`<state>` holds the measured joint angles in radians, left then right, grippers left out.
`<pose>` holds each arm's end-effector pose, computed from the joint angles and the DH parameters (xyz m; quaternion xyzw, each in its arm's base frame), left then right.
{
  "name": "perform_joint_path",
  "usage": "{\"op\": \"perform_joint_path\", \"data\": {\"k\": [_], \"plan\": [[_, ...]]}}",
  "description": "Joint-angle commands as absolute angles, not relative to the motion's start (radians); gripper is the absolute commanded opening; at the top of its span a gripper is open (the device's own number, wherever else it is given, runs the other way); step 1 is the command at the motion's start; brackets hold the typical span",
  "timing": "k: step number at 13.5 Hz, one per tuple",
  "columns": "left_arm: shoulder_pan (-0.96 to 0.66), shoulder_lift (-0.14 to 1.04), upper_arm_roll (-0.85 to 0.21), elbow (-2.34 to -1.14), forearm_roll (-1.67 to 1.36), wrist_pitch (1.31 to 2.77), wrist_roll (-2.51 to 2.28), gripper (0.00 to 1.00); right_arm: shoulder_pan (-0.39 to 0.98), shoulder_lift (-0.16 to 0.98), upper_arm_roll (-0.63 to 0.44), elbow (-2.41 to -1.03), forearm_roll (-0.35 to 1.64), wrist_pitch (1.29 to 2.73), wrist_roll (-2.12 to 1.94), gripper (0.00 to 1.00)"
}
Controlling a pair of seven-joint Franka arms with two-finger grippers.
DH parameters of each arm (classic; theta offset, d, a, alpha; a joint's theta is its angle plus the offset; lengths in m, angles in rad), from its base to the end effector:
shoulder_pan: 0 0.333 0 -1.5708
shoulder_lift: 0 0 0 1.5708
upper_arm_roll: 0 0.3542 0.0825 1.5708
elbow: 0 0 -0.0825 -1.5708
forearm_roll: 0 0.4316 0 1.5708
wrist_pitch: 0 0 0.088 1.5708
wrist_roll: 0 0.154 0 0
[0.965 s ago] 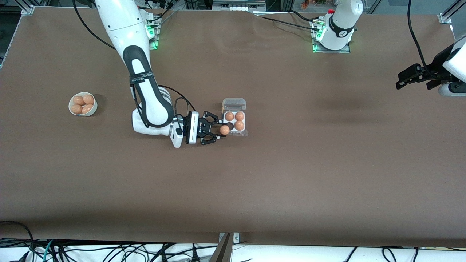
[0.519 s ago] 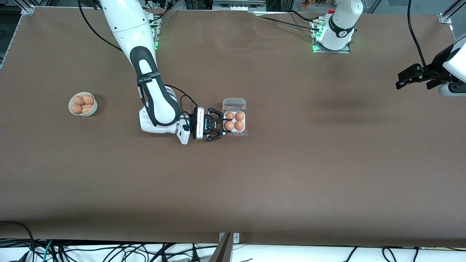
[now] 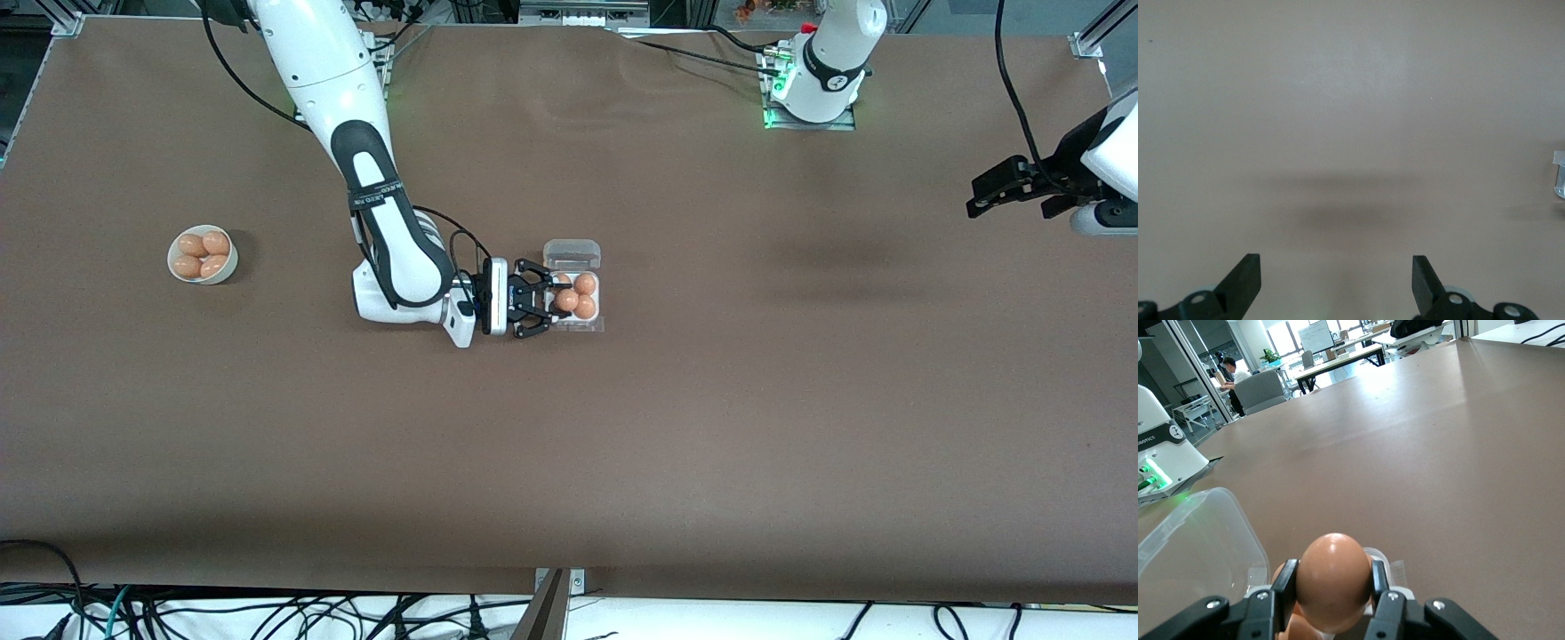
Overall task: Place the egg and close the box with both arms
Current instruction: 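Lower the egg into the empty box slot and open the right gripper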
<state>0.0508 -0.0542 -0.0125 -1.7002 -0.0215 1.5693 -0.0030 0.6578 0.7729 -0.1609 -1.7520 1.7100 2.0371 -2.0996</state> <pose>0.5754 0.0186 0.5807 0.9990 0.0211 -0.0382 0.0111 0.5806 0.4340 0.1070 -0.6480 -0.5245 -0.2857 0.4727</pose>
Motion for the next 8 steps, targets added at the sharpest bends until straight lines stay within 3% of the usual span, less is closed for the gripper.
{"op": "perform_joint_path", "data": {"k": [1,3,4,5,6,8], "plan": [[0.06,-0.041,-0.018,-1.674,-0.035,1.552,0.006,1.0,0.657,0.779,-0.158,-1.743,1.733,2.031,-2.114,0.22],[0.06,-0.041,-0.02,-1.674,-0.035,1.552,0.006,1.0,0.655,0.787,-0.158,-1.74,1.735,2.037,-2.112,0.23],[0.06,-0.041,-0.02,-1.674,-0.035,1.552,0.006,1.0,0.652,0.787,-0.158,-1.74,1.735,2.037,-2.111,0.33],[0.06,-0.041,-0.02,-1.674,-0.035,1.552,0.006,1.0,0.649,0.785,-0.158,-1.738,1.753,2.033,-2.094,0.6],[0.06,-0.041,-0.02,-1.674,-0.035,1.552,0.006,1.0,0.649,0.785,-0.158,-1.736,1.782,2.029,-2.085,1.0],[0.06,-0.041,-0.02,-1.674,-0.035,1.552,0.006,1.0,0.649,0.784,-0.16,-1.733,1.79,2.028,-2.072,1.0]]}}
